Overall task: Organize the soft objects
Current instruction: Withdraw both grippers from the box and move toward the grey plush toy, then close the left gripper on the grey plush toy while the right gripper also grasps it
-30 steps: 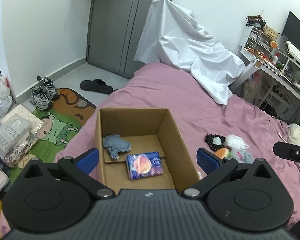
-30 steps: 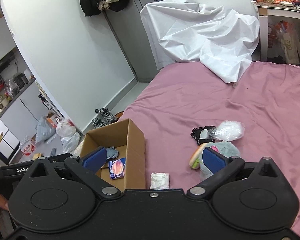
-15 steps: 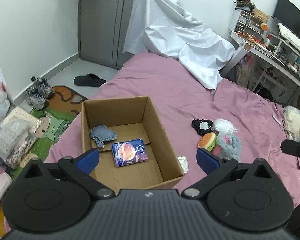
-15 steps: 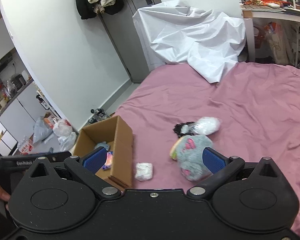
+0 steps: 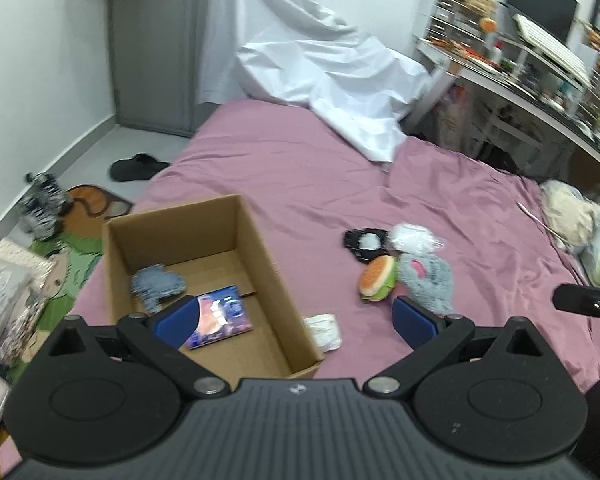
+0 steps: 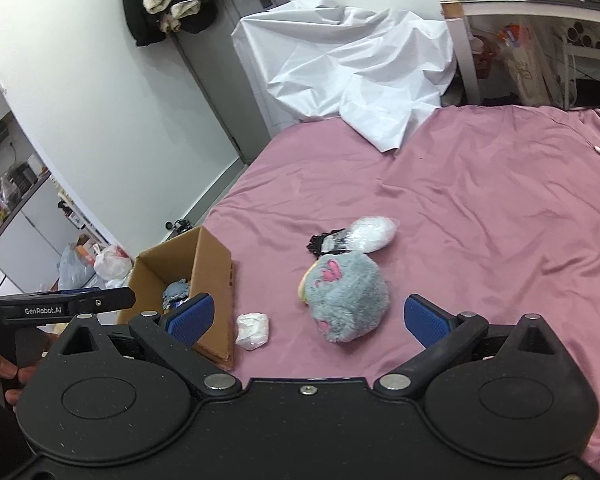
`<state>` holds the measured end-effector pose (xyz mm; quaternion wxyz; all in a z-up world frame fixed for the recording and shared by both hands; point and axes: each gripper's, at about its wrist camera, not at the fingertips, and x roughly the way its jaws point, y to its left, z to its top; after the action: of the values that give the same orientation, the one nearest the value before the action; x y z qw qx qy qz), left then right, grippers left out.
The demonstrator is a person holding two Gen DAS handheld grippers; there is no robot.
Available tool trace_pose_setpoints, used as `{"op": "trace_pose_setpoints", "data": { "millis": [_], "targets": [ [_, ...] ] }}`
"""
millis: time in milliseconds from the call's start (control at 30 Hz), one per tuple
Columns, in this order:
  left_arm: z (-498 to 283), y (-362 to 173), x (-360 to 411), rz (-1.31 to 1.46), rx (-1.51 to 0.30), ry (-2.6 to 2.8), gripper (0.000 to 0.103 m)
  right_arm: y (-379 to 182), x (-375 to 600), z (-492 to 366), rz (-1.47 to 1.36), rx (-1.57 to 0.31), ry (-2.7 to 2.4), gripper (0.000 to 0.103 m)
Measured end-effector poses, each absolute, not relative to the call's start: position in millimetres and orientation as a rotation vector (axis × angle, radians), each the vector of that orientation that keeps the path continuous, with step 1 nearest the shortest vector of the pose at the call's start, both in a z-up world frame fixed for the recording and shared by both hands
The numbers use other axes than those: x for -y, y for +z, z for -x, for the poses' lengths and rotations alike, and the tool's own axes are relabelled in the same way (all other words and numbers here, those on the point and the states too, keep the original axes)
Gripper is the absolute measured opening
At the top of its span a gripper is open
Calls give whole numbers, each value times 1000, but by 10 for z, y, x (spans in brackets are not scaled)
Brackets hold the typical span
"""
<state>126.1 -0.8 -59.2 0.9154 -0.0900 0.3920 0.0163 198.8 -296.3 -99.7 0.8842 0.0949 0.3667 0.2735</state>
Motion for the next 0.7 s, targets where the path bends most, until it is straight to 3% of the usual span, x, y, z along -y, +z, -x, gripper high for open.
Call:
{"op": "trace_pose_setpoints", "data": {
  "millis": [700],
  "targets": [
    [-2057,-872,465,165,-851,-140,100,-1235,3021,-2413,-236,-828,468,102]
  ]
}}
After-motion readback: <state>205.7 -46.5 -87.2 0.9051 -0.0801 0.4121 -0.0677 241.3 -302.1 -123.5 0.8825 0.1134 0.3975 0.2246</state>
